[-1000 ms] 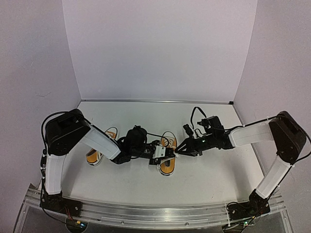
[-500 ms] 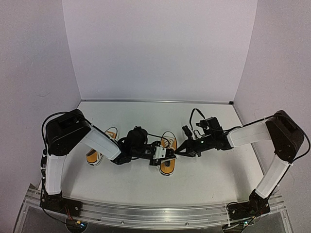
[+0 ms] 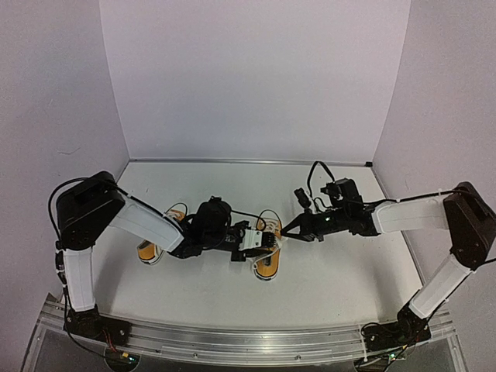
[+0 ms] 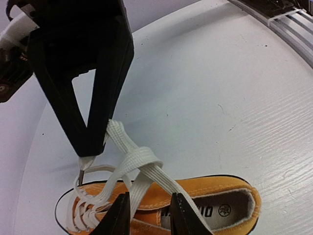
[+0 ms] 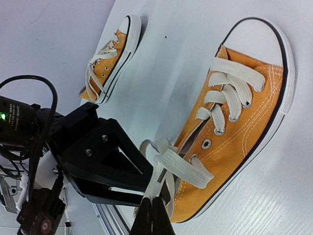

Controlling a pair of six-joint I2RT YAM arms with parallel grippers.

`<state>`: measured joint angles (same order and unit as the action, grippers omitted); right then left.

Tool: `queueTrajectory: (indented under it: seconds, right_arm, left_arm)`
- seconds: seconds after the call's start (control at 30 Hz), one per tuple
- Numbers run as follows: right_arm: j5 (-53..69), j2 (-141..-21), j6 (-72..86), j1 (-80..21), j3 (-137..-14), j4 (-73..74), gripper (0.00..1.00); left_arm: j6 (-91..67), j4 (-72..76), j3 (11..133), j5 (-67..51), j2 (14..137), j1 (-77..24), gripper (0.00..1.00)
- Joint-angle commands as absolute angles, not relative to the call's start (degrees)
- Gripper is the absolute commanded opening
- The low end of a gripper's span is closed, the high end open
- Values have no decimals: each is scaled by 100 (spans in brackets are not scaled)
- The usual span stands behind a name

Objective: Tie the shoes

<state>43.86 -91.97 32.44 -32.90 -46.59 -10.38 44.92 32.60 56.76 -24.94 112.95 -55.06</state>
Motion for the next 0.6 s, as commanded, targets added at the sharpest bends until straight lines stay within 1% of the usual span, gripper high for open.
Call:
queueTrajectory:
  seconds: [0.0,0.2,0.33,0.47,0.57]
  right_arm:
    - [4141,-9019,3016,-3316,-4889,-880,0]
    - [4094,-9041,2857,-3320,-4964,-729,0]
    - [4007,-8946,2723,-3320,-4953,-565,0]
    - [3990,-8950,2642,-3319,-4948,-477,0]
    - [3991,-8982,2624,-3317,-4958,-466,0]
  left_arm:
    - [3991,2537,5408,-2029,10263,-5427,34]
    - [3452,1326,5410,-1522,9809,-5262,42]
    - [3390,282,5642,-1336,10024,-5193,44]
    - [3344,-25,5653,-1493,10159,-5186,44]
    - [3389,-404,5889,-1602,10462,-5186,45]
